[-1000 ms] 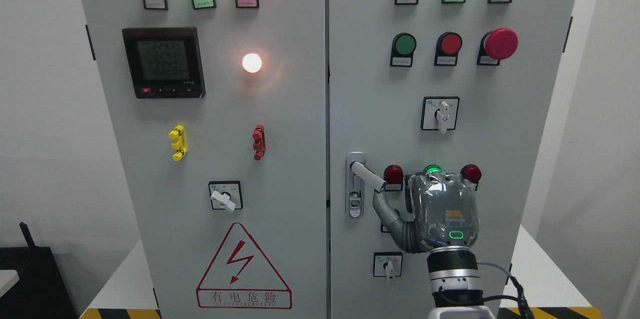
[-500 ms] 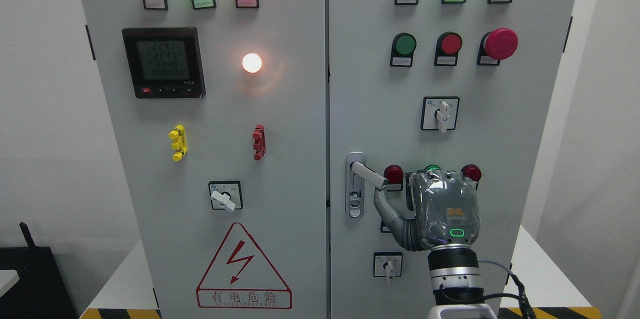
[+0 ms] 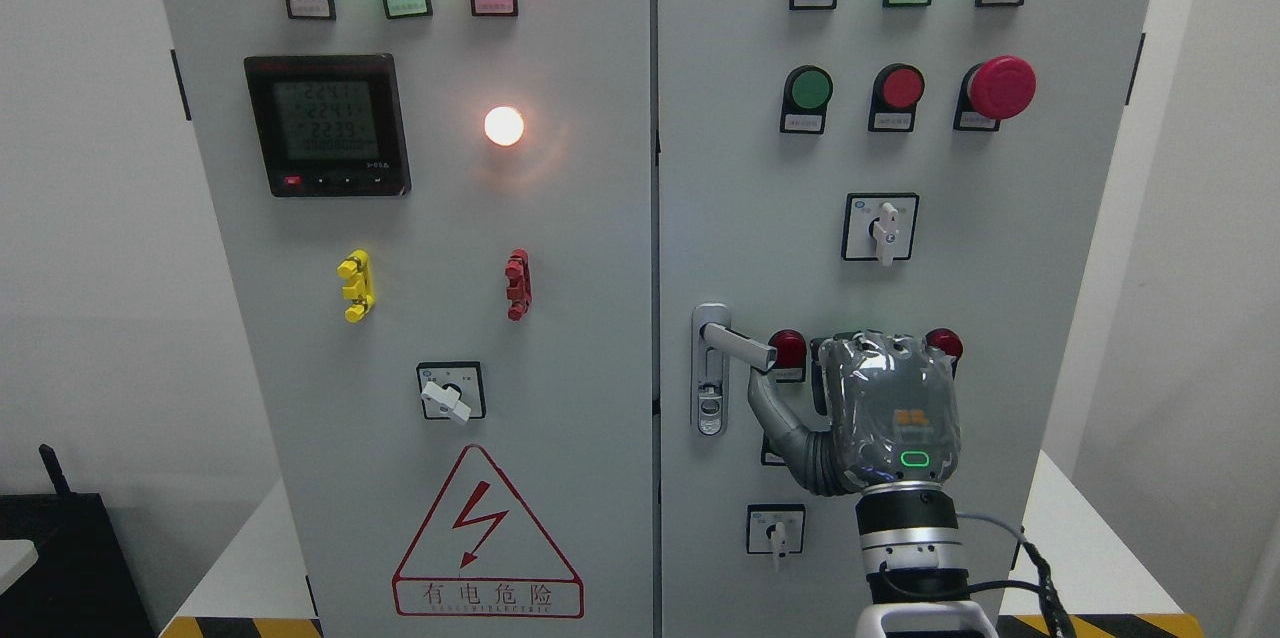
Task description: Release door handle
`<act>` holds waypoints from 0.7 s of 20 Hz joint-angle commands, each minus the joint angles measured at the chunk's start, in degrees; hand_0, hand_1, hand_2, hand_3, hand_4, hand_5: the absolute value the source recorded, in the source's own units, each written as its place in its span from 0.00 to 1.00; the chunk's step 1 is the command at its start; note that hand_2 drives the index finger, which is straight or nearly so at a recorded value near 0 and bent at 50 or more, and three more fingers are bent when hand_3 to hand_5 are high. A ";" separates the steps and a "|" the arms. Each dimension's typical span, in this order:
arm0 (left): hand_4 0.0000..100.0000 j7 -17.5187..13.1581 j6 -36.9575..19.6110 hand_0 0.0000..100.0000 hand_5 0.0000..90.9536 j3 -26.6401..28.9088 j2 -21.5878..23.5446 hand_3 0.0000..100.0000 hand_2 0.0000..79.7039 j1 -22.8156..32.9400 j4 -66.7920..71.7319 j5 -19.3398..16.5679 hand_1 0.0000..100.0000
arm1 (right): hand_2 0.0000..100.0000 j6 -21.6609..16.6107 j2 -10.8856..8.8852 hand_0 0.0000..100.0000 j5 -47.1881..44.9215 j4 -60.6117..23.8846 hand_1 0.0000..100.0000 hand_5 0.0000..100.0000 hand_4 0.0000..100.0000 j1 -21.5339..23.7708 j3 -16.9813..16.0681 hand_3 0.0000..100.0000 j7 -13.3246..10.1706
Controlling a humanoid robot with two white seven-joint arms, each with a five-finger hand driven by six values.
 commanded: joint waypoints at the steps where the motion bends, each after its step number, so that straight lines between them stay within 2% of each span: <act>1: 0.00 0.04 -0.04 0.12 0.00 0.62 0.00 0.00 0.00 0.01 0.97 0.00 0.39 | 0.95 0.02 0.00 0.44 -0.06 0.01 0.14 0.96 1.00 -0.15 -0.61 1.00 -0.11; 14: 0.00 0.04 -0.04 0.12 0.00 0.62 0.00 0.00 0.00 0.01 0.97 0.00 0.39 | 0.95 -0.16 0.01 0.44 -0.06 0.53 0.14 0.96 1.00 -0.15 -0.61 1.00 -0.02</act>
